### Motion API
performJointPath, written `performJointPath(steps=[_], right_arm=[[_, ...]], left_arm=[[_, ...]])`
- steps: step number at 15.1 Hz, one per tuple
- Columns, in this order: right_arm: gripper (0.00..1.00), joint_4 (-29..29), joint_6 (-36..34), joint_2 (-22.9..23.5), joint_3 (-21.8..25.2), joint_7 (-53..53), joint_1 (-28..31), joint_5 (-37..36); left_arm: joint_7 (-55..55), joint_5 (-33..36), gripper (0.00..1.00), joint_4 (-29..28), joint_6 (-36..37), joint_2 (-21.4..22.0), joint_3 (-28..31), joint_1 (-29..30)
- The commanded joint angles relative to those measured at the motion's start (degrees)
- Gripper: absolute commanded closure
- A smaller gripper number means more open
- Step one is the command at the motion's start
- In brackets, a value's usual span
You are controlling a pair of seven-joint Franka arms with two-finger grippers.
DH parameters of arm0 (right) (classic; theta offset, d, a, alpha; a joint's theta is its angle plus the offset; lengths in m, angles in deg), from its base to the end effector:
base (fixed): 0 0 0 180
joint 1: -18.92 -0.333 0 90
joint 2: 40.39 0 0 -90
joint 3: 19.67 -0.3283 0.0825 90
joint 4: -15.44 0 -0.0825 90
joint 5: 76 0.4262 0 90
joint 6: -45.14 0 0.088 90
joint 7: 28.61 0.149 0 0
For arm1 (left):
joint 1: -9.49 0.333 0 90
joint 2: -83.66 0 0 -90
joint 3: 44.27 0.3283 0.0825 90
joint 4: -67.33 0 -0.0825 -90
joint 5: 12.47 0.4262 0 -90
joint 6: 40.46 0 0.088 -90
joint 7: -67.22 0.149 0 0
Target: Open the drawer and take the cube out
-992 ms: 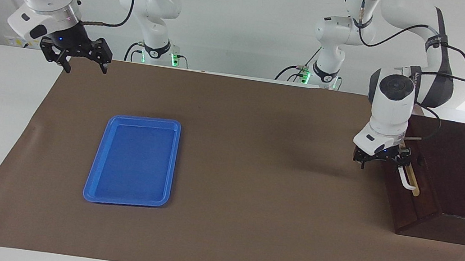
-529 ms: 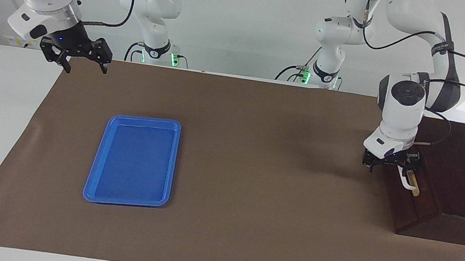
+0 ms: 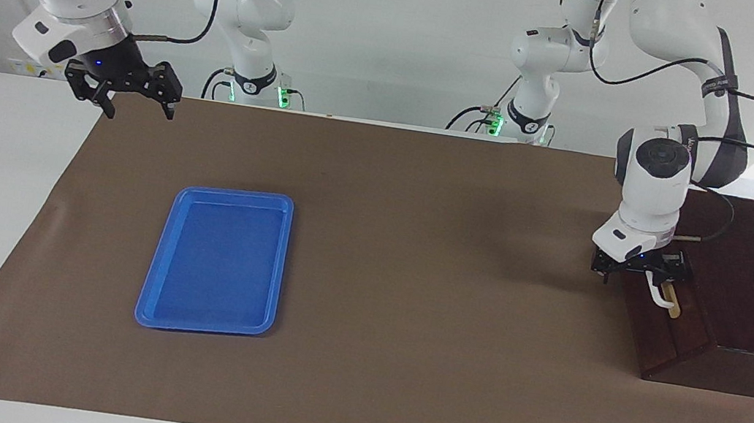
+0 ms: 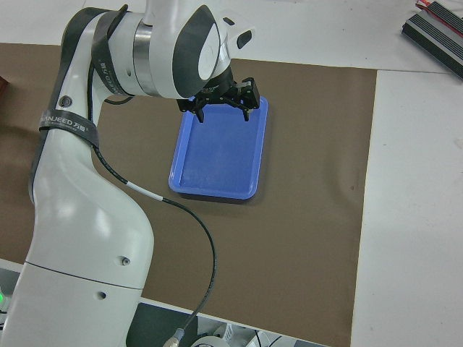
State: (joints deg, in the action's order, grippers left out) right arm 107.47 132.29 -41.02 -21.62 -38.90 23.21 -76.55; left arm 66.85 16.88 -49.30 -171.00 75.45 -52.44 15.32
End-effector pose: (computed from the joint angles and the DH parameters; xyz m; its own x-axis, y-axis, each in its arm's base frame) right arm 0.5831 -0.0252 0.5791 0.9876 0.1379 -0.0747 0.1380 -0.9904 -0.0034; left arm 0.6325 0.0026 0.3371 0.9361 -0.3493 0.0411 -0.3078 -0.8702 -0.3847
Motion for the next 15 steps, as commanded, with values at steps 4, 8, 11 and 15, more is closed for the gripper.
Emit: performJointPath(steps=[4, 8, 11, 15], right_arm=[[0.00, 1.0, 0.4, -0.8, -1.1, 0.7, 1.2, -1.1], [0.00, 1.0, 0.4, -0.8, -1.1, 0.7, 1.2, -1.1], [0.00, 1.0, 0.4, -0.8, -1.2, 0.7, 1.2, -1.1], [0.00, 1.0, 0.4, -0.8, -1.1, 0.7, 1.2, -1.1]], left_arm=[[0.8, 4.1, 0.00, 3.4, 2.2, -1.9, 0.1, 0.7], [0.7, 4.1, 0.00, 3.2, 1.7, -2.1, 0.1, 0.9], [0.5, 4.1, 0.00, 1.6, 0.6, -1.8, -0.1, 1.6], [-3.8, 3.7, 0.00, 0.9, -0.7, -2.2, -0.4, -1.3]])
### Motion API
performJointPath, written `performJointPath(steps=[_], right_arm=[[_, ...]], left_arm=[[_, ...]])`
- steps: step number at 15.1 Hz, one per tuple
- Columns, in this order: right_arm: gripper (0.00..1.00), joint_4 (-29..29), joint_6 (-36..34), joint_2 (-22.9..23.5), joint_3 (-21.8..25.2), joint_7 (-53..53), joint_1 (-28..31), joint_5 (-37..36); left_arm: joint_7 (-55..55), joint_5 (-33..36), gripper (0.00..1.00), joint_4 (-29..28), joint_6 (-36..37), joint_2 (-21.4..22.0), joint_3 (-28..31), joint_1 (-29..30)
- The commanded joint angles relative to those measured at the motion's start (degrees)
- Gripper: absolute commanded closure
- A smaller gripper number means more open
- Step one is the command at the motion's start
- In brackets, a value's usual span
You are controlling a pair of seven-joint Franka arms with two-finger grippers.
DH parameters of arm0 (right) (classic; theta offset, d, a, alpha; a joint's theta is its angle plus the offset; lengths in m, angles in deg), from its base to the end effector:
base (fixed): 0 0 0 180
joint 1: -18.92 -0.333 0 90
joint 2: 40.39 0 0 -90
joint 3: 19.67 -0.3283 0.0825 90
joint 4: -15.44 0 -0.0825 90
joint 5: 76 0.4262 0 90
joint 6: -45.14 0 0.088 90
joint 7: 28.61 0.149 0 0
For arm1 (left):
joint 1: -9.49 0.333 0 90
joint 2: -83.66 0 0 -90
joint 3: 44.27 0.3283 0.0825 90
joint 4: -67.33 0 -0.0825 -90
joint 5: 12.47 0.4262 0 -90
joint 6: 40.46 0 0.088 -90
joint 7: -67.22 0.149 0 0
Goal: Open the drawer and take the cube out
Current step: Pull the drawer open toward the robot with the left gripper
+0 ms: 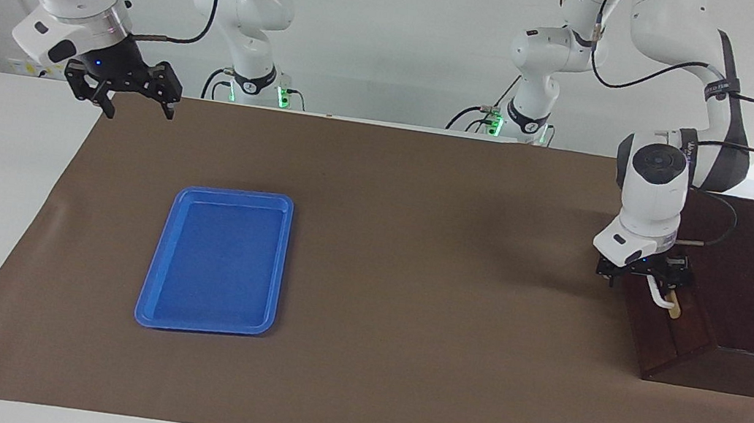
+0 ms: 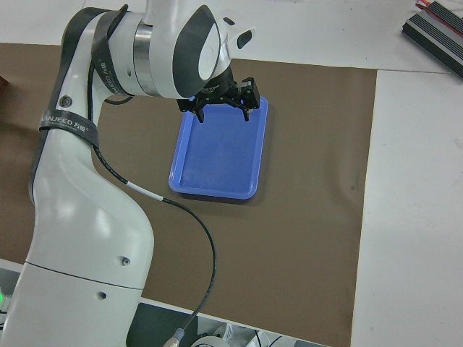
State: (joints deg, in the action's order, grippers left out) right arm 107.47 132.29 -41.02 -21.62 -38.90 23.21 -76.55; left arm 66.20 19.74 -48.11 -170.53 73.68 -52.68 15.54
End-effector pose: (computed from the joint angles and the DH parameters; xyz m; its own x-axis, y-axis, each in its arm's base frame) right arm 0.5831 -0.0252 0.5791 0.9876 0.1379 -0.0747 0.1380 -0.9904 -0.0034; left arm 0.6389 0.0056 0.3285 0.9311 -0.3642 0.0181 -0.3248 -0.8508 -0.4131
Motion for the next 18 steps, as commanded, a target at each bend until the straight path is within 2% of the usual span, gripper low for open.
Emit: performJointPath(steps=[1, 2, 6, 16, 18], right_arm=[[0.00, 1.0, 0.4, -0.8, -1.1, 0.7, 1.2, -1.1], [0.00, 1.0, 0.4, -0.8, -1.2, 0.7, 1.2, -1.1], [0.00, 1.0, 0.4, -0.8, -1.2, 0.7, 1.2, -1.1], [0.00, 1.0, -0.1, -0.8, -1.1, 0.6, 1.2, -1.1], [0.00, 1.0, -0.1, -0.8, -1.1, 0.6, 1.2, -1.1]], left_arm=[[-4.7, 0.7, 0.00, -0.2, -0.8, -0.4, -0.1, -3.2], [-5.2, 0.3, 0.00, -0.1, -0.5, -0.5, -0.1, -4.3], [-6.8, -9.3, 0.00, 2.1, 1.4, -0.7, 0.1, -9.4], [-10.1, -9.5, 0.00, 2.2, 2.1, -0.7, 0.0, -11.8], [-10.1, -9.8, 0.00, 4.2, 4.4, -0.8, 0.0, -11.2]])
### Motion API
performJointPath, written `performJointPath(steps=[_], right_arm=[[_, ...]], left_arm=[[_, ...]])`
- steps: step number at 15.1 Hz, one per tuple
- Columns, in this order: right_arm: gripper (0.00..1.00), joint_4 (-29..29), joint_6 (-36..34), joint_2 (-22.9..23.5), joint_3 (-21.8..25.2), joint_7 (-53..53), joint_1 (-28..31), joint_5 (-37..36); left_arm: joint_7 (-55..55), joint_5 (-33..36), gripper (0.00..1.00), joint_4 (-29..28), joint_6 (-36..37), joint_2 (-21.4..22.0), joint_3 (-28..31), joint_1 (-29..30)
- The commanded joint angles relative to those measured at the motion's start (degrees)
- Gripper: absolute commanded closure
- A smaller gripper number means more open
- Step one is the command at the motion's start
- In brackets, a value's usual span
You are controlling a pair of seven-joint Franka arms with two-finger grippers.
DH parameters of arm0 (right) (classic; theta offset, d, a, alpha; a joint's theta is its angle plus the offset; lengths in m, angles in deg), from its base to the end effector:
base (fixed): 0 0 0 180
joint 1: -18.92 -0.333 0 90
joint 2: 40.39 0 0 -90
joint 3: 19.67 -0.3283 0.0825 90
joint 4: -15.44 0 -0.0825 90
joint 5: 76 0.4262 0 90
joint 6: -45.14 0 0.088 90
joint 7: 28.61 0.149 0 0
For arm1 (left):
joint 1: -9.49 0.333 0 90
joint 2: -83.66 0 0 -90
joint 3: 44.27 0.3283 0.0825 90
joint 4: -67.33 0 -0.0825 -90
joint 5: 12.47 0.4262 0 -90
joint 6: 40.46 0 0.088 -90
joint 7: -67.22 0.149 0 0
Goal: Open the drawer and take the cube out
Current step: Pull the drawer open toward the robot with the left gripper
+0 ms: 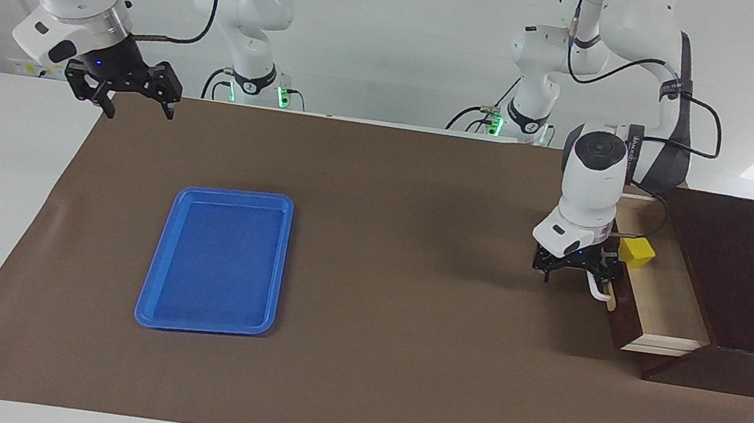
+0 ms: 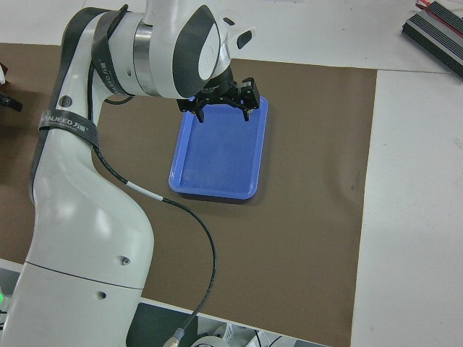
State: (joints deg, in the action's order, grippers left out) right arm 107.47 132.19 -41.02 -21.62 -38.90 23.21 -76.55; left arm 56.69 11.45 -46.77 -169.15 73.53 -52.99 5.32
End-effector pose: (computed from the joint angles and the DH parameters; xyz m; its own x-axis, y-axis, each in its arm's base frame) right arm 0.5829 -0.0252 0.5790 0.9875 0.1379 -0.0764 0.1380 -0.9904 -0.0037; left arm 0.6297 -0.1171 0.3334 0.9499 -0.2966 0.0982 -0.2563 -0.9194 -0.2983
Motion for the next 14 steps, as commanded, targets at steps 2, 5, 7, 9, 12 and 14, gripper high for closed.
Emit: performJointPath(steps=[2, 5, 7, 9, 12, 14], right_arm=[[0.00, 1.0, -0.1, -0.9, -1.1, 0.6, 1.2, -1.1], [0.00, 1.0, -0.2, -0.9, -1.1, 0.6, 1.3, -1.1], [0.00, 1.0, -0.2, -0.8, -1.1, 0.5, 1.3, -1.1], [0.00, 1.0, -0.2, -0.8, -1.1, 0.5, 1.3, -1.1], [0.00, 0.9, -0.2, -0.8, -1.1, 0.4, 1.3, -1.1], [0.00, 0.9, -0.2, -0.8, -1.2, 0.5, 1.3, -1.1]], left_arm=[[-0.7, -5.7, 0.00, 9.8, 10.3, -1.9, 0.4, -1.0], [-1.0, -11.6, 0.00, 20.6, 21.9, -3.4, 0.6, -0.5], [-1.2, -12.9, 0.00, 23.4, 24.4, -3.3, 0.8, 2.2], [-1.2, -18.0, 0.00, 23.7, 24.5, -2.5, 0.9, 7.5], [-1.2, -21.7, 0.00, 22.3, 24.5, -0.9, 0.9, 13.1], [-2.4, -21.6, 0.00, 19.6, 23.5, 0.4, 1.2, 13.2]])
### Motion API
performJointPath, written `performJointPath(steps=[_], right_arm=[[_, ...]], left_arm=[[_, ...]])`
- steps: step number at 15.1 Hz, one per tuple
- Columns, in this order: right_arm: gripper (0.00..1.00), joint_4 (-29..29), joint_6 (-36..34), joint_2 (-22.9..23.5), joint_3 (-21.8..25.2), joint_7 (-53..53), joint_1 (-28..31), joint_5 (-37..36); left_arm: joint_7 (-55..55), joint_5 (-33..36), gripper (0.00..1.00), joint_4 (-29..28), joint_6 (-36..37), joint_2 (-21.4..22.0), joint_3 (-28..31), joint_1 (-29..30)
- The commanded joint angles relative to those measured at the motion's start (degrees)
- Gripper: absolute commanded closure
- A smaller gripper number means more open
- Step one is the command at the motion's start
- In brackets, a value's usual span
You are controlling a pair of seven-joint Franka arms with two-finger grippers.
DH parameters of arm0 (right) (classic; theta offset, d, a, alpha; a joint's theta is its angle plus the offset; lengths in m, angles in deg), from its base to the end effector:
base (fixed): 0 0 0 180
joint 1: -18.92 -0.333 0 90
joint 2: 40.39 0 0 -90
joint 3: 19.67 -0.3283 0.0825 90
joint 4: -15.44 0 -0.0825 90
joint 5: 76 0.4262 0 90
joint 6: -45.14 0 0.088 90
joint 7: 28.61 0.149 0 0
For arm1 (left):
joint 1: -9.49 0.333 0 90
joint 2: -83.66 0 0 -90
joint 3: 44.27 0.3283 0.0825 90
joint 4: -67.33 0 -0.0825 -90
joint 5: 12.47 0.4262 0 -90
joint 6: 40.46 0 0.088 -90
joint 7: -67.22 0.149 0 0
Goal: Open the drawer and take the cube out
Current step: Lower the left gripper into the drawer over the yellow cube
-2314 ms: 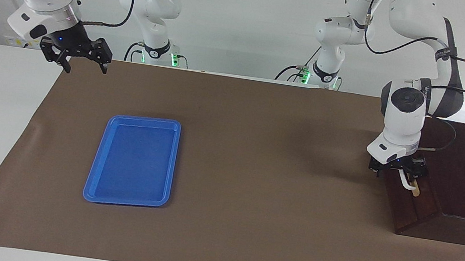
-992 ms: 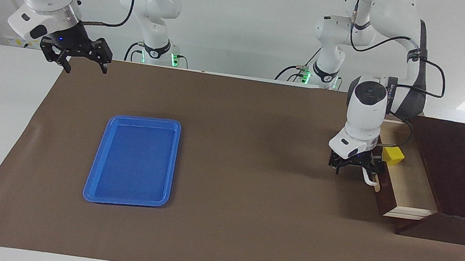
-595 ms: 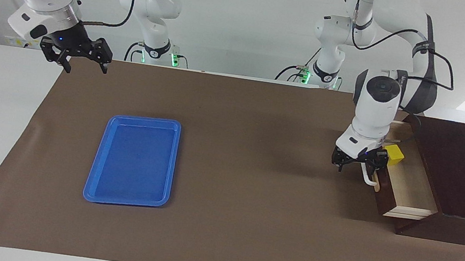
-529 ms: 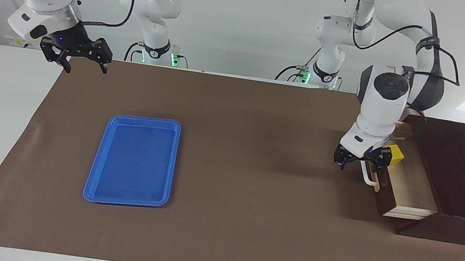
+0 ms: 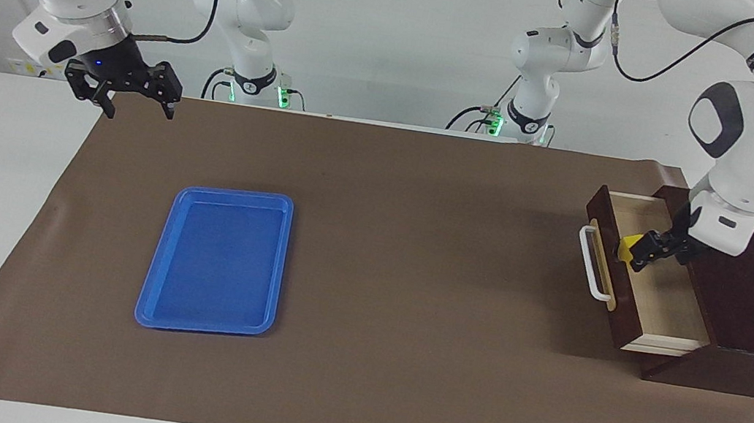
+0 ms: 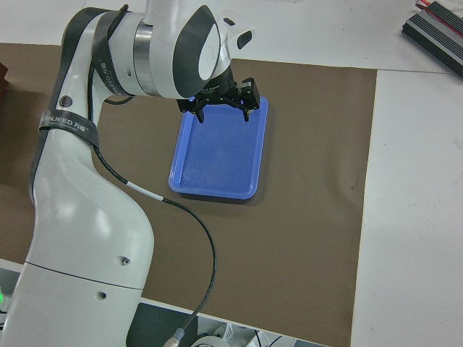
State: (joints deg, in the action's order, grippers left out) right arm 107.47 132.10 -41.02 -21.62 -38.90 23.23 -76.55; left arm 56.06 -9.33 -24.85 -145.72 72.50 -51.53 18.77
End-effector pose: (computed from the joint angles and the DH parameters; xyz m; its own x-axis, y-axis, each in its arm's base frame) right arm 0.5826 -0.0254 0.5789 0.9874 0.1375 -0.0780 0.1377 -0.9905 -0.0040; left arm 0.6701 0.0353 0.4761 0.9754 0.2170 0.0399 0.2180 -0.9757 -0.0216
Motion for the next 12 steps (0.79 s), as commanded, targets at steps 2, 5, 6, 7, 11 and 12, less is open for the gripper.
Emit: performJointPath(steps=[2, 5, 6, 7, 11, 12], right_arm=[[0.00, 1.0, -0.1, -0.8, -1.1, 0.5, 1.3, -1.1], [0.00, 1.0, -0.1, -0.8, -1.1, 0.7, 1.2, -1.1], [0.00, 0.9, -0.1, -0.8, -1.1, 0.7, 1.3, -1.1], [0.00, 0.9, -0.1, -0.8, -1.1, 0.8, 1.3, -1.1], [0.00, 0.9, -0.1, -0.8, -1.1, 0.8, 1.3, -1.1], [0.00, 0.9, -0.1, -0.8, -1.1, 0.8, 1.3, -1.1]], left_arm=[[-2.6, -0.8, 0.00, -5.5, -1.6, 2.8, -0.3, 0.2], [-8.9, -0.8, 0.00, -11.4, -4.1, 5.2, -0.3, 0.9], [-10.7, -0.7, 0.00, -13.4, -6.3, 6.1, -0.3, 0.6], [-10.8, -0.4, 0.00, -14.7, -7.1, 6.6, -0.3, 0.8], [-10.6, 1.9, 0.00, -14.5, -7.3, 6.6, -0.3, 1.5], [-10.3, 2.8, 0.00, -14.3, -7.3, 6.5, -0.3, 1.6]])
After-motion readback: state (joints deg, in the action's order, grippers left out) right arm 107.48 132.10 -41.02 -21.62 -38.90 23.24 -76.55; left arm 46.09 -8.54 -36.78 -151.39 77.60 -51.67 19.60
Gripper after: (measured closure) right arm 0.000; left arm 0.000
